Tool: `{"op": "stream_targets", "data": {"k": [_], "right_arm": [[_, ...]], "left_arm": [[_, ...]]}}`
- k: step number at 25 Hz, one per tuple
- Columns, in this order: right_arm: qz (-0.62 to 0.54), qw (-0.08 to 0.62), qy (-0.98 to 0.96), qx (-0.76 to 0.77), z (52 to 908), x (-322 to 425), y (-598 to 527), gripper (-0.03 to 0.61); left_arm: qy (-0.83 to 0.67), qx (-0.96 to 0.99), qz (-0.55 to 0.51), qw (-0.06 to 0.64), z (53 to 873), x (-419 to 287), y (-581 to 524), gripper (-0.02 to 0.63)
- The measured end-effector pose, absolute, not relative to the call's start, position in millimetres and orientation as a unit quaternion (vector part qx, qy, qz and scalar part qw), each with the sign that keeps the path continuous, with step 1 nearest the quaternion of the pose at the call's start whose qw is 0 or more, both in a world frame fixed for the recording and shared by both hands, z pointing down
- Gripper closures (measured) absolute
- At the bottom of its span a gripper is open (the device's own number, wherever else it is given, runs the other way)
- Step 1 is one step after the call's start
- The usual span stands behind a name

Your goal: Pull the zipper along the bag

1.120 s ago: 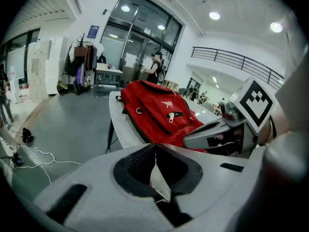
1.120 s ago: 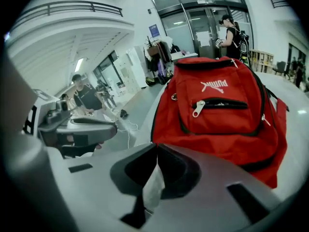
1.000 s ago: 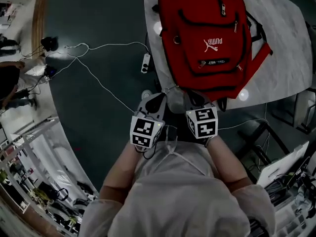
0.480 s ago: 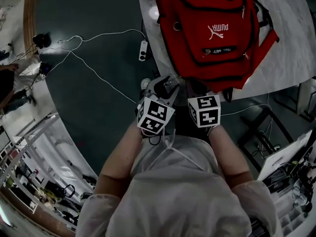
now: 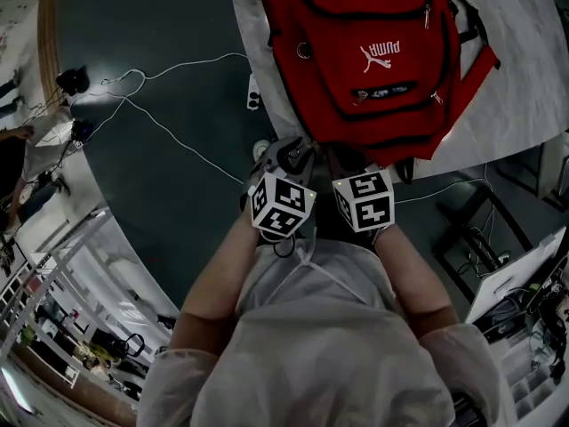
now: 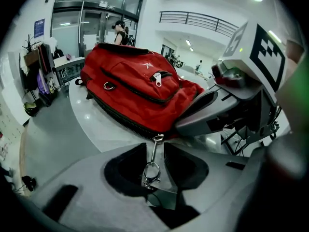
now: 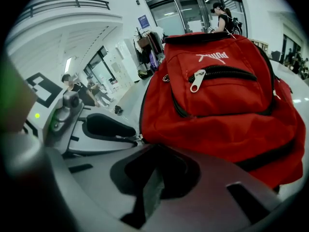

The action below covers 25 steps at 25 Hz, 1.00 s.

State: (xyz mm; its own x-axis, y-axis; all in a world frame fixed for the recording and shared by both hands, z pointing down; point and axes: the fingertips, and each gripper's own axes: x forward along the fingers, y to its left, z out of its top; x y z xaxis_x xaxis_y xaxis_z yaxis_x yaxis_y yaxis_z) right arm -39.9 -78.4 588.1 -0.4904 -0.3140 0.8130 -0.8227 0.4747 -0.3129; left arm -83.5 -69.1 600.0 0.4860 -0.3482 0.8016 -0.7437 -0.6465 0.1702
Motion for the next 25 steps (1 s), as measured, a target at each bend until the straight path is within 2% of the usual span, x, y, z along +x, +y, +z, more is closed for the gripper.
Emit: {"op": "stream_targets", "data": {"k": [3, 6, 11, 17, 23, 25], "right_arm": [[0.372, 0.345, -0.783, 0.359, 589, -41, -79, 0.551], [0.377, 0.345, -0.782, 0.358, 590, -41, -80, 0.551], [0.370, 0.344, -0.785, 0.357, 591, -41, -80, 0.551], [0.346, 0.362, -0.793, 0.348, 592, -42, -81, 0.551], [0.335, 0.375, -0.799, 0.330, 595, -43, -79, 0.551], [0.332, 0.384, -0.799, 0.323, 595, -42, -78, 0.551]], "left_arm": [[-0.335, 0.817, 0.402, 0.242, 602, -87, -71, 0.525], [-0.325, 0.812, 0.425, 0.232, 604, -85, -71, 0.536], [-0.322, 0.794, 0.445, 0.261, 608, -80, -68, 0.588], [-0.304, 0.783, 0.453, 0.298, 608, -82, -70, 0.589], [-0.305, 0.781, 0.492, 0.235, 609, -91, -77, 0.589], [-0.307, 0.781, 0.492, 0.234, 609, -93, -80, 0.589]]}}
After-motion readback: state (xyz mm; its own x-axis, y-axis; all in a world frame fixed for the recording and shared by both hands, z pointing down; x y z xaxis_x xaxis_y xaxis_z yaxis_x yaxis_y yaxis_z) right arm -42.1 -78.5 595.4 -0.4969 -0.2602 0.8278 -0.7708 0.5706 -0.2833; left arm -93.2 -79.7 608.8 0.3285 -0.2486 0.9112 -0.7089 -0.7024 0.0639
